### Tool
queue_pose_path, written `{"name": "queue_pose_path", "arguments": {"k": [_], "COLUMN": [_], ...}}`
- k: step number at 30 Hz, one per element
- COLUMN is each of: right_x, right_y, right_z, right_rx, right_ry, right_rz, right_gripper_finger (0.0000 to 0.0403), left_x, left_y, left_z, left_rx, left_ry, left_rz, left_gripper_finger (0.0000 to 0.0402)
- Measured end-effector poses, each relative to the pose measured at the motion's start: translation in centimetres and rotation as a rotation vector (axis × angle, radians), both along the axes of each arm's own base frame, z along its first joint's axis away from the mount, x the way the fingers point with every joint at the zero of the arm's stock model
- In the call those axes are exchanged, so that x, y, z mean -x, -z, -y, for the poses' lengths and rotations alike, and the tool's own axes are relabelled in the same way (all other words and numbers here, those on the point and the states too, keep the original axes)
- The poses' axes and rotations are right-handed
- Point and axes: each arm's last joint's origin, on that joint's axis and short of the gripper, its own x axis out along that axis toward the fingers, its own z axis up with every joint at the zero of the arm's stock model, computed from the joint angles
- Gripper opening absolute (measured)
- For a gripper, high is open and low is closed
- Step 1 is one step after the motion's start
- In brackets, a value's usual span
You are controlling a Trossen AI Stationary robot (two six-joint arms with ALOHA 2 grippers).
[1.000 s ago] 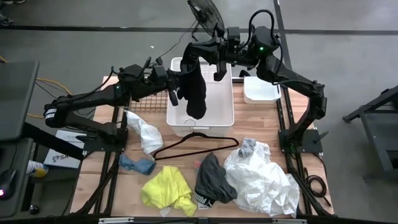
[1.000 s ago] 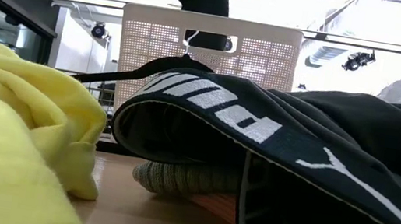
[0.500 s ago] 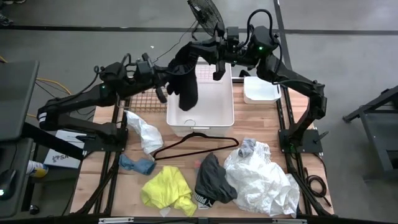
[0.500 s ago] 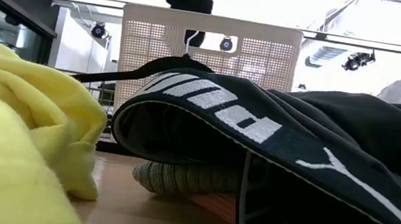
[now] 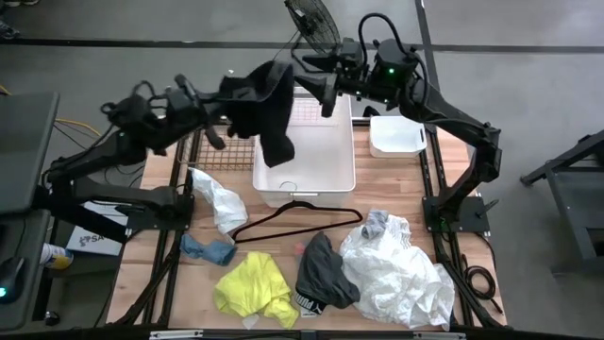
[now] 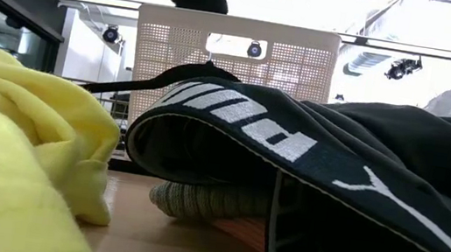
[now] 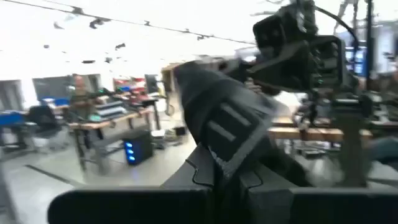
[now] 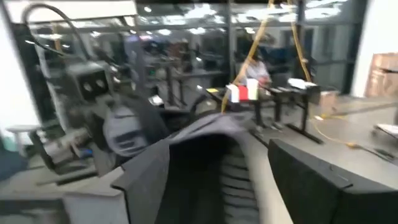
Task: Pick & Place Cloths
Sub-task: Put the black underwear into the wire basket
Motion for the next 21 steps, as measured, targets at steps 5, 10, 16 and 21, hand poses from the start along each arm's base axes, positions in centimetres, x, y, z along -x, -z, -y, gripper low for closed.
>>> {"name": "queue_pose_path", "arguments": {"k": [5, 10, 16, 21], "right_x": [0.3, 0.5, 0.7, 0.8], "right_y": [0.7, 1.6, 2.6, 2.9], "right_z": [0.1, 0.2, 0.2, 0.2], "right_rx": [-0.032, -0.062, -0.091, -0.105], "right_ry": [0.067, 0.121, 0.159, 0.161], "right_rz": [-0.079, -0.173, -0.277, -0.312], "right_gripper_finger": [0.0276, 0.0272, 0.0272, 0.0272], "left_x": [2.7, 5.0, 6.1, 5.3], "left_y": [-0.5, -0.8, 0.1, 1.7], "left_z": [0.5, 0.7, 0.7, 0.2], "left_rx": [-0.05, -0.07, -0.03, 0.004], "left_ry": [-0.097, -0.225, -0.355, -0.463], "left_rz": [0.008, 0.002, -0.09, -0.237], "left_gripper_finger": [0.0, 0.0, 0.0, 0.0]}}
